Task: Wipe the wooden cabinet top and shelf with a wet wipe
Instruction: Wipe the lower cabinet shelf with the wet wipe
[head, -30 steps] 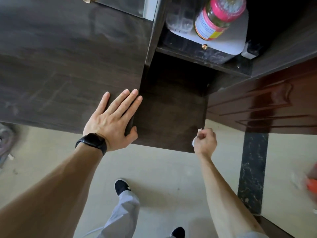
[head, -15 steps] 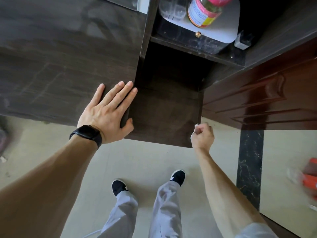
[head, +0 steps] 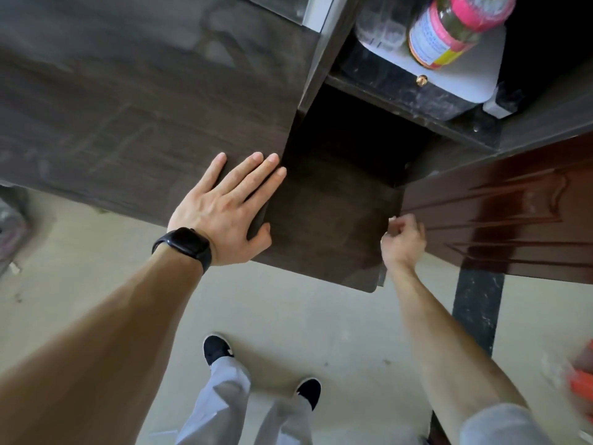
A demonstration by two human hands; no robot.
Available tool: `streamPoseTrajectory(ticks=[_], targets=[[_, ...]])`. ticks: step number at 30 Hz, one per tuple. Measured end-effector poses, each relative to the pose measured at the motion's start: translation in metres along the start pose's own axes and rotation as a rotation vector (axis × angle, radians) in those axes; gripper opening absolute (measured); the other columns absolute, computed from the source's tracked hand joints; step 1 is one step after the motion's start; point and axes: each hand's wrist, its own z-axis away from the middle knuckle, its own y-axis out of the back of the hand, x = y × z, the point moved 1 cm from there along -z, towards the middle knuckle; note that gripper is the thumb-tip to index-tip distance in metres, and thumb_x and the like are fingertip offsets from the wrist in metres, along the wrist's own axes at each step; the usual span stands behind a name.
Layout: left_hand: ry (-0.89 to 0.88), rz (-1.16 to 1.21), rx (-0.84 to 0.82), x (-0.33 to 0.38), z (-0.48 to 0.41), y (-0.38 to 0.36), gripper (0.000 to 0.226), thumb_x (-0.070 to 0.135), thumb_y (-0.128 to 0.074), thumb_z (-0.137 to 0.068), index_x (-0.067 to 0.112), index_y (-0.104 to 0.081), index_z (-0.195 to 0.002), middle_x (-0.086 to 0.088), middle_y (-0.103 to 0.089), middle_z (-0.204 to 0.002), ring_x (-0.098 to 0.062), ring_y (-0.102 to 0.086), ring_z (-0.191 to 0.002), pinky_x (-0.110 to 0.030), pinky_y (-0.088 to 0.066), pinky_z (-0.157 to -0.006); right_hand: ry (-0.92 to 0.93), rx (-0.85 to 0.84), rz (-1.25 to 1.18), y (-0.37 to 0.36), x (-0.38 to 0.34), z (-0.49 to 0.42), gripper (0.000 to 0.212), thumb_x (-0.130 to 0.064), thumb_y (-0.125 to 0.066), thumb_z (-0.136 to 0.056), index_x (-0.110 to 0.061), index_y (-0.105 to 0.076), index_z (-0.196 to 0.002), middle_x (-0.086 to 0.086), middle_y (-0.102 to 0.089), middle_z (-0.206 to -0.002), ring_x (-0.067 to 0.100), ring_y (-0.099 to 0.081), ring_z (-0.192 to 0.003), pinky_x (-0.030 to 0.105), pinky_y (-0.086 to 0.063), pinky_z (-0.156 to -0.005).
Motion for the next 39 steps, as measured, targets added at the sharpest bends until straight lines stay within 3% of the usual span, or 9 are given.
streamPoseTrajectory(ticks=[7, 10, 13, 18, 23, 26, 30, 34, 39], targets=[[-0.002, 0.004, -0.007, 0.002, 0.000, 0.001, 0.084, 0.050, -0.037, -0.084, 0.022, -0.015, -0.160, 0.001, -0.012, -0.168, -0.019, -0.014, -0.154, -0.051, -0.011, -0.124, 0.103, -0.038, -0.051, 0.020, 0.045, 0.105, 0.013, 0.002, -0.067, -0.086, -0.002, -0.060, -0.075, 0.015, -0.055, -0.076, 0.034, -0.055, -0.067, 0.032, -0.037, -0.061], [-0.008, -0.009, -0.014, 0.002, 0.000, 0.001, 0.085, 0.051, -0.037, -0.083, 0.024, -0.012, -0.160, 0.002, -0.011, -0.168, -0.019, -0.013, -0.154, -0.051, -0.009, -0.124, -0.054, -0.228, -0.097, 0.033, 0.075, 0.158, 0.013, 0.000, -0.065, -0.089, -0.003, -0.061, -0.077, 0.011, -0.056, -0.073, 0.033, -0.055, -0.068, 0.029, -0.035, -0.062], [0.000, -0.012, -0.035, 0.002, -0.001, 0.000, 0.085, 0.052, -0.037, -0.084, 0.025, -0.011, -0.160, 0.004, -0.009, -0.168, -0.019, -0.012, -0.154, -0.049, -0.006, -0.125, -0.166, -0.165, -0.233, 0.043, 0.074, 0.157, 0.023, -0.013, -0.063, -0.093, -0.013, -0.053, -0.073, -0.002, -0.054, -0.067, 0.025, -0.052, -0.070, 0.026, -0.032, -0.063], [0.010, -0.019, -0.027, 0.006, 0.000, 0.004, 0.084, 0.049, -0.037, -0.083, 0.024, -0.016, -0.160, 0.005, -0.012, -0.168, -0.018, -0.015, -0.153, -0.048, -0.008, -0.125, -0.348, -0.213, -0.520, 0.045, 0.048, 0.115, 0.010, -0.026, -0.058, -0.093, -0.029, -0.057, -0.083, 0.002, -0.064, -0.058, 0.024, -0.064, -0.059, 0.033, -0.053, -0.064], [0.021, -0.052, -0.048, 0.007, -0.001, 0.006, 0.085, 0.049, -0.037, -0.082, 0.024, -0.015, -0.160, 0.003, -0.013, -0.168, -0.012, -0.010, -0.152, -0.049, -0.011, -0.124, -0.491, -0.278, -0.357, 0.022, 0.040, 0.110, 0.015, -0.038, -0.063, -0.089, -0.023, -0.064, -0.086, -0.004, -0.072, -0.080, 0.016, -0.068, -0.081, 0.027, -0.053, -0.075], [0.019, -0.057, -0.067, 0.009, -0.001, 0.008, 0.085, 0.048, -0.037, -0.082, 0.023, -0.017, -0.160, 0.001, -0.014, -0.167, -0.017, -0.013, -0.153, -0.047, -0.008, -0.124, -0.590, -0.240, -0.359, 0.020, 0.050, 0.117, 0.019, -0.036, -0.059, -0.090, -0.019, -0.065, -0.082, -0.009, -0.070, -0.069, 0.015, -0.069, -0.082, 0.026, -0.053, -0.077], [0.021, -0.059, -0.068, 0.011, -0.003, 0.010, 0.085, 0.047, -0.037, -0.081, 0.020, -0.018, -0.160, 0.000, -0.015, -0.167, -0.020, -0.014, -0.153, -0.043, -0.003, -0.124, -0.564, -0.278, -0.343, 0.029, 0.070, 0.122, 0.011, -0.030, -0.064, -0.090, -0.020, -0.064, -0.084, -0.011, -0.067, -0.072, 0.019, -0.069, -0.083, 0.029, -0.052, -0.079], [0.022, -0.077, -0.061, 0.011, -0.003, 0.010, 0.085, 0.047, -0.037, -0.081, 0.019, -0.018, -0.160, -0.002, -0.015, -0.167, -0.024, -0.016, -0.153, -0.049, -0.009, -0.124, -0.432, -0.248, -0.534, 0.034, 0.073, 0.119, 0.011, -0.028, -0.069, -0.089, -0.025, -0.063, -0.079, -0.006, -0.069, -0.067, 0.018, -0.066, -0.064, 0.034, -0.055, -0.077], [0.028, -0.086, -0.053, 0.014, -0.002, 0.010, 0.085, 0.044, -0.040, -0.080, 0.017, -0.023, -0.159, -0.003, -0.018, -0.166, -0.025, -0.021, -0.152, -0.053, -0.015, -0.123, -0.383, -0.312, -0.405, 0.029, 0.056, 0.110, 0.014, -0.031, -0.065, -0.090, -0.017, -0.067, -0.088, 0.000, -0.071, -0.085, 0.024, -0.068, -0.083, 0.036, -0.054, -0.080]])
